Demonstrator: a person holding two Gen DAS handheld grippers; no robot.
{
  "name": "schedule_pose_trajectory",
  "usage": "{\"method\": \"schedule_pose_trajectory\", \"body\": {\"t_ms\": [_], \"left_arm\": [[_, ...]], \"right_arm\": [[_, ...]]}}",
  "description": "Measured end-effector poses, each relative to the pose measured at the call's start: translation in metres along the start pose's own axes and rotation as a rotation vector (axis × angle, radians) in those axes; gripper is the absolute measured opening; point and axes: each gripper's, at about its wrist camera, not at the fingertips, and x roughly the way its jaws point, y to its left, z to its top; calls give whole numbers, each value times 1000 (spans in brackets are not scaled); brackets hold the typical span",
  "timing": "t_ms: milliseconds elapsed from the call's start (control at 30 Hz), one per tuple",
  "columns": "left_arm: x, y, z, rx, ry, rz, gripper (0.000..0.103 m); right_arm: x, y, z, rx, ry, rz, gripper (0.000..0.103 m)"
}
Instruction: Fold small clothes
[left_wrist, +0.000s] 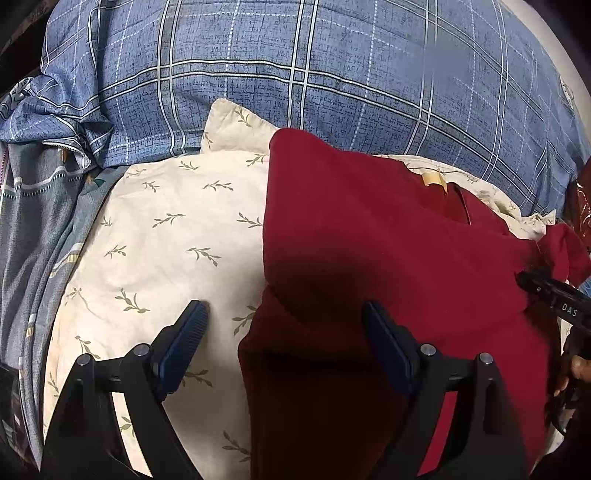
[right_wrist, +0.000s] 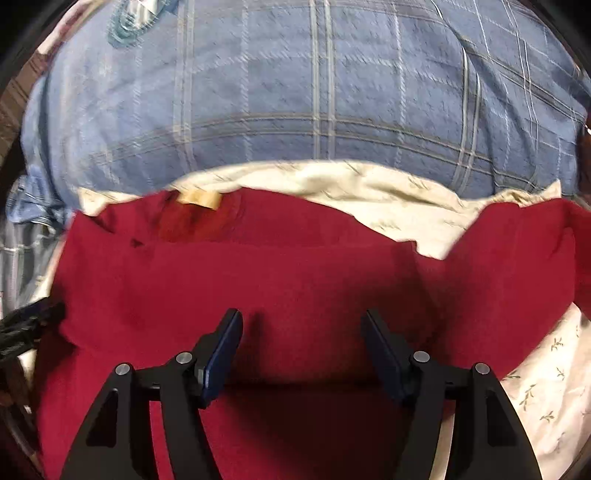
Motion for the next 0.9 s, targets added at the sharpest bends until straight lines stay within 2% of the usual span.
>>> {"method": "schedule_pose_trajectory", "body": {"t_ms": [133, 267, 400, 500, 600, 633, 700, 767, 800, 867, 900], "left_arm": [[-1, 3, 1, -14, 1, -9, 87], [-3, 9, 2, -48, 5, -15, 87], [-9, 12, 3, -66, -7, -23, 87], [-12, 10, 4, -58, -19, -24, 87], [-12, 9, 4, -54, -16, -34, 87], [-11, 8, 3, -52, -14, -35, 87], [-10, 6, 3, -40, -8, -28, 87], [-8, 4, 2, -26, -6, -21, 87], [-7, 4, 2, -22, -5, -18, 87], [-6, 5, 2, -21, -2, -12, 87], [-6, 6, 2, -25, -1, -11, 87]], "right_arm": [[-13, -1, 4, 13, -24, 21, 68], [-48, -39, 12, 113, -74, 52, 68], [-84, -121, 11, 289, -148, -60, 73], [-106, -192, 0, 448, -158, -210, 73], [-128, -243, -17, 550, -237, -324, 76], [-129, -252, -20, 564, -244, -341, 80], [-119, -271, -19, 582, -233, -336, 80], [-105, -282, -12, 567, -239, -254, 80], [-96, -287, -6, 551, -247, -196, 74], [-83, -295, 1, 547, -202, -161, 24], [-84, -297, 5, 558, -192, -123, 7]]}}
